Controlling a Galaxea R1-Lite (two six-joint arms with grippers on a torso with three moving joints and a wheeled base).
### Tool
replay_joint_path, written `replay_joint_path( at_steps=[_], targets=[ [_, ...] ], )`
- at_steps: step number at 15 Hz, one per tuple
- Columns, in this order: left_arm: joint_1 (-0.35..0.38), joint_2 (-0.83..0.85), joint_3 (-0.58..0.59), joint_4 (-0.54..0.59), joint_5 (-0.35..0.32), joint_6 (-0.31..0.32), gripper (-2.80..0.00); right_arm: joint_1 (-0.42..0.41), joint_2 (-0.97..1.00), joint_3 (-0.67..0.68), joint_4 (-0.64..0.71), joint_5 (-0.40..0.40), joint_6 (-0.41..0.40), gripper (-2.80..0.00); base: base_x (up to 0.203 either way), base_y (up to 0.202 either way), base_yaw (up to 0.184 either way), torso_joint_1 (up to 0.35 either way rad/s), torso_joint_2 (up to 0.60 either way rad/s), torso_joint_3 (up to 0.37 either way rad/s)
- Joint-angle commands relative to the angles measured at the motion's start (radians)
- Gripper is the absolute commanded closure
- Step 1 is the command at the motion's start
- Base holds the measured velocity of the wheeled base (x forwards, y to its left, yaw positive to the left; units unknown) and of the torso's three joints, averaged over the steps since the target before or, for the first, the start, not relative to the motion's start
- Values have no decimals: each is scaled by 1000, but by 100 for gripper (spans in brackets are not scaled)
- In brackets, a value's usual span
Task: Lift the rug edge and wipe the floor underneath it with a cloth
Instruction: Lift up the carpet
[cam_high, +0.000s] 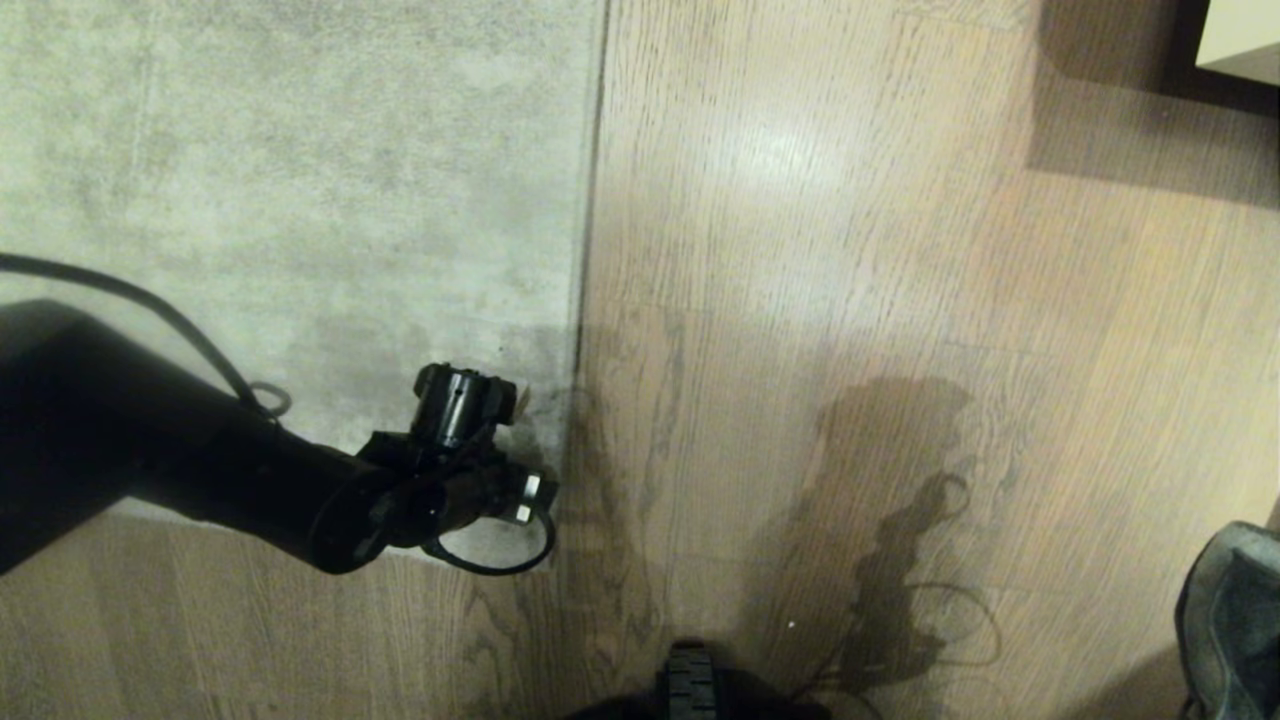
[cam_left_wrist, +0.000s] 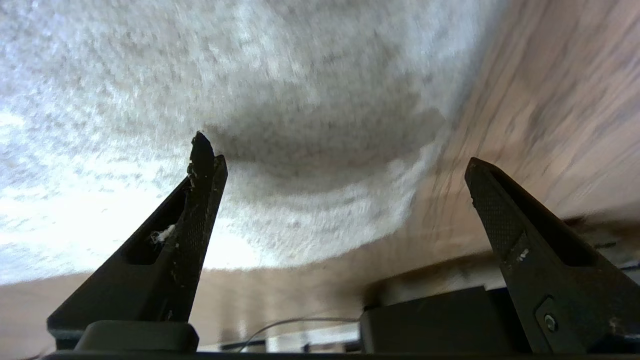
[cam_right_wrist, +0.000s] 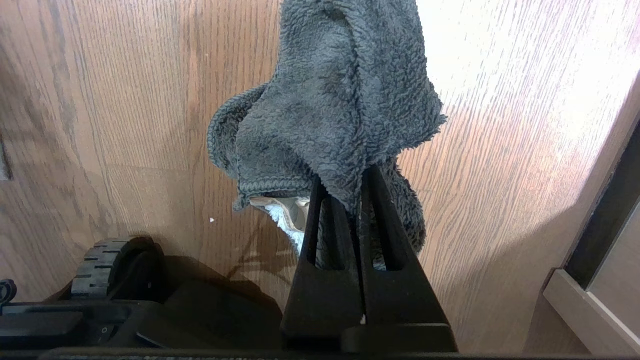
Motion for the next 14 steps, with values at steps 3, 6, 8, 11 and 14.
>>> replay_joint_path(
  at_steps=[3, 6, 8, 11, 14],
  targets=[
    [-4, -54, -4, 34, 36, 58, -280, 0, 1, 0, -1, 0, 0, 0, 0, 0, 0, 0, 0, 0],
    [-25, -60, -40, 39, 82, 63, -280, 0, 1, 0, -1, 0, 0, 0, 0, 0, 0, 0, 0, 0],
    [-42, -44, -94, 54, 108, 63, -280, 0, 1, 0, -1, 0, 0, 0, 0, 0, 0, 0, 0, 0],
    [-74, -7, -187, 108, 126, 63, -280, 0, 1, 0, -1, 0, 1, 0, 0, 0, 0, 0, 0, 0],
    [-103, 28, -270, 167, 185, 63, -280, 0, 1, 0, -1, 0, 0, 0, 0, 0, 0, 0, 0, 0]
  ],
)
